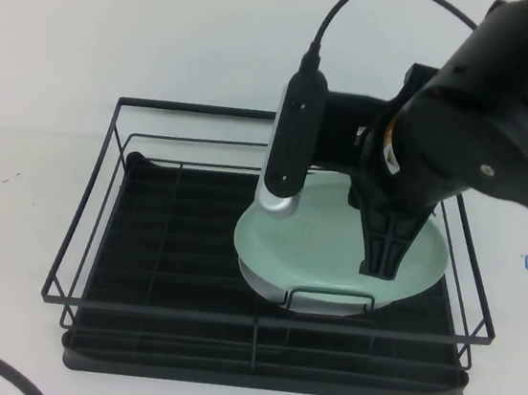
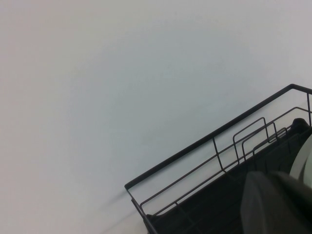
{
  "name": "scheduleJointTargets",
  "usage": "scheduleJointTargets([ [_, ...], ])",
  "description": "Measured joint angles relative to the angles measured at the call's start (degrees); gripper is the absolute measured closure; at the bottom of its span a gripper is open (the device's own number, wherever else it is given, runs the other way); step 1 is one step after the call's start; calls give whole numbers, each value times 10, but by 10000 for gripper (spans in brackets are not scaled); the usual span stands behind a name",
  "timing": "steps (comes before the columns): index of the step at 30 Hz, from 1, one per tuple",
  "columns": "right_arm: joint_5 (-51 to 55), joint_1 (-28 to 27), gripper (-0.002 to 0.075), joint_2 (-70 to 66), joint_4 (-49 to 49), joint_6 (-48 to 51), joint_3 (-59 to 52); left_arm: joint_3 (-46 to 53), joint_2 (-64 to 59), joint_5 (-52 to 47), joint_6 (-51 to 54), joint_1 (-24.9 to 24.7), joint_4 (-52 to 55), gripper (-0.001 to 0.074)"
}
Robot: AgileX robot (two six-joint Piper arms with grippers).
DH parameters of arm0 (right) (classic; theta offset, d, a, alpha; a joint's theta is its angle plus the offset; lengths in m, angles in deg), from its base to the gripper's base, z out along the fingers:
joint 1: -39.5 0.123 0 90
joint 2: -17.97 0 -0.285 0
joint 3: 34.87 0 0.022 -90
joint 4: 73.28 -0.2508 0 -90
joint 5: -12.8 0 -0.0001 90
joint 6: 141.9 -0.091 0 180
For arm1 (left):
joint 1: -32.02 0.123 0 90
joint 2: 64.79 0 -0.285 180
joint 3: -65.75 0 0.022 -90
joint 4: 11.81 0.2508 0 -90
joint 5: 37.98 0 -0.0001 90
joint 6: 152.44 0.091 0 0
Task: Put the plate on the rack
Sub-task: Place the plate on the rack
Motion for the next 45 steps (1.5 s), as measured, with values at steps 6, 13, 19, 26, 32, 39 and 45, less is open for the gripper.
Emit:
scheduleJointTargets([
  [6,-10,0,610,-3,1,-1,-6,0,0,0,0,0,0,734],
  [13,-18,0,610,-33,1,-1,-6,0,0,0,0,0,0,734],
  [19,-20,0,610,-43,2,-1,-6,0,0,0,0,0,0,734],
  [26,-21,0,610,-47,2,-2,-6,0,0,0,0,0,0,734],
  [32,-21,1,610,-58,3,-11,-6,0,0,-1,0,0,0,734],
  [39,-24,2,610,-71,8,-29,-6,0,0,-3,0,0,0,734],
  [45,-20,3,610,-84,21,-72,-6,0,0,-4,0,0,0,734],
])
